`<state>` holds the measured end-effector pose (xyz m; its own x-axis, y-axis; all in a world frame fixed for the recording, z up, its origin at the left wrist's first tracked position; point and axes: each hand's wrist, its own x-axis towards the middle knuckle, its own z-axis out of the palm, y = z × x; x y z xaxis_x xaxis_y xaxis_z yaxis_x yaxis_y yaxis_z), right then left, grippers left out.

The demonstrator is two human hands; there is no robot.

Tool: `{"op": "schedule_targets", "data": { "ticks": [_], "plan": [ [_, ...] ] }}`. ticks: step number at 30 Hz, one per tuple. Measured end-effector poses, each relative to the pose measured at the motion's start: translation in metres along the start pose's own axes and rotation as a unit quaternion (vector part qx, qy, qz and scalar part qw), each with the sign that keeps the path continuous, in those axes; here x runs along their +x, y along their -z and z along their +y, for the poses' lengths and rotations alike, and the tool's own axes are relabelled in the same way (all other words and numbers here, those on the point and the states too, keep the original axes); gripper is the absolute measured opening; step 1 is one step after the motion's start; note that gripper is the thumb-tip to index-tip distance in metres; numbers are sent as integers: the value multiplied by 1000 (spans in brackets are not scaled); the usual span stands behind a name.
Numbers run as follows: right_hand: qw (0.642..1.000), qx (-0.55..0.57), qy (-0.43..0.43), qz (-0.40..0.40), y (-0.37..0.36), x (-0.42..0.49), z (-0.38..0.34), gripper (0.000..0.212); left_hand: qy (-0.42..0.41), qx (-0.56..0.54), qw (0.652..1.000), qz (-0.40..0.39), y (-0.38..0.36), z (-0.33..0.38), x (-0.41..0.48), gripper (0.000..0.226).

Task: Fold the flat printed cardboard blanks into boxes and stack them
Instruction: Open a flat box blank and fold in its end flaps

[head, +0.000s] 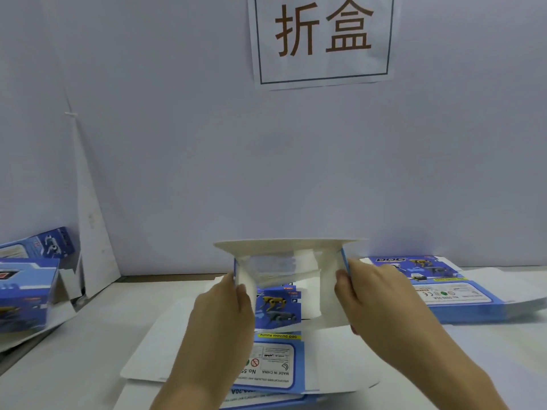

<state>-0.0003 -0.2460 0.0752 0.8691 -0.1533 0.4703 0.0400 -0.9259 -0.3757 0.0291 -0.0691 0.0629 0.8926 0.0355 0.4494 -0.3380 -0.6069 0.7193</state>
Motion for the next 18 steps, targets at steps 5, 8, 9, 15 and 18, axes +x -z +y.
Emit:
{"op": "schedule_targets", "data": {
  "ticks": [5, 8, 9, 15, 18],
  "plan": [
    [999, 26, 26, 35, -7, -2, -4, 35, -3, -1, 998, 69, 1, 5, 3, 38],
    [997, 31, 34, 63, -8, -3, -5, 29, -31, 10, 996, 83, 5, 6, 2, 41],
    [995, 24, 37, 85, -7, -3, -5, 26, -42, 2, 996, 81, 5, 7, 1, 41],
    [978, 156, -10, 134, 14, 3, 5, 39, -118, -127, 964, -199, 22, 0, 1, 71],
    [942, 322, -62, 75, 26, 2, 12, 26, -158, -101, 959, -212, 21, -6, 5, 105]
  ]
}}
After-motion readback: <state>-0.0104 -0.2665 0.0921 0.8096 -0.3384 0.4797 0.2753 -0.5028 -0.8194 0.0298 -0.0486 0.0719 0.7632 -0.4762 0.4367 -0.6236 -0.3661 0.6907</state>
